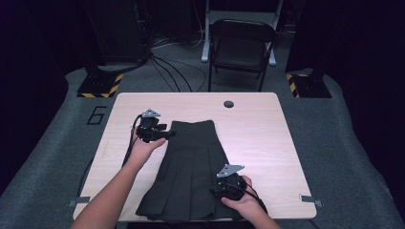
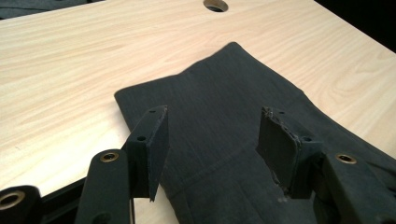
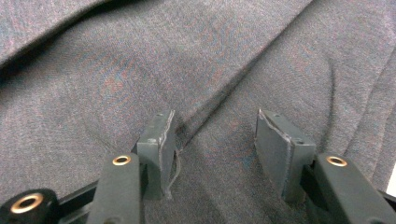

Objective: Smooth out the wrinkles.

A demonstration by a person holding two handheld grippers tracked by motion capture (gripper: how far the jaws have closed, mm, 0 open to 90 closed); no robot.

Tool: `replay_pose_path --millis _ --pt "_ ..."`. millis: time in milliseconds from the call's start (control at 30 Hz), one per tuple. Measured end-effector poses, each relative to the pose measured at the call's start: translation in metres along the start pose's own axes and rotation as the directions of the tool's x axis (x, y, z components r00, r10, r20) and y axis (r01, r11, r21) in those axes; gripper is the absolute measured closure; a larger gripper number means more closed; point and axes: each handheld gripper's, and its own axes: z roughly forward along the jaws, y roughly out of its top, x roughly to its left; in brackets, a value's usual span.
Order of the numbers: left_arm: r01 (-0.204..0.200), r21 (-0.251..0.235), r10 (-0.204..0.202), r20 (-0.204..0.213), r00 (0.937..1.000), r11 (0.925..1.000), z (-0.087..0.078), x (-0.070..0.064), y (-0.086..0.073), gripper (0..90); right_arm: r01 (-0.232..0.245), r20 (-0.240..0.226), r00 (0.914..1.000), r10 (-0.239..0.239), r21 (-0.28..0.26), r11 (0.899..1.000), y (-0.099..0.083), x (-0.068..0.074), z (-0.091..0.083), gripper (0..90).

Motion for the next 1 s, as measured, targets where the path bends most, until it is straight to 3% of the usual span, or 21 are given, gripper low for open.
replay_pose_path --millis 200,533,600,767,800,1000 --pt "0.007 -0.017 -0.008 -0.025 0.9997 0.9998 0.011 0.007 -0.001 42.7 -0.002 0.004 1.0 0.002 0.0 1.0 -0.001 0.0 0.0 47.3" --pt "0.046 -0.005 -0.046 -0.022 0.9987 0.999 0.03 0.011 -0.005 42.9 -0.004 0.007 1.0 0.004 -0.01 1.0 -0.002 0.001 -0.001 47.3" --pt "0.059 0.022 -0.058 -0.024 0.998 0.998 0.034 0.012 -0.003 44.2 0.0 0.007 1.0 0.0 -0.014 1.0 -0.002 0.0 -0.001 47.3" --pt "0.018 0.035 -0.017 -0.035 0.9992 0.9992 0.038 0.009 0.006 44.6 -0.012 0.011 0.9999 0.012 -0.017 1.0 -0.003 0.001 -0.001 47.3" --pt "-0.005 0.038 0.007 -0.043 0.9991 0.9993 0.038 0.01 0.009 44.4 -0.012 0.011 0.9999 0.012 -0.018 1.0 -0.003 0.001 -0.001 47.3" --pt "0.009 0.056 -0.005 -0.065 0.9979 0.9984 0.046 0.017 0.01 44.0 -0.003 0.013 0.9999 0.003 -0.021 1.0 -0.004 0.001 -0.001 47.2"
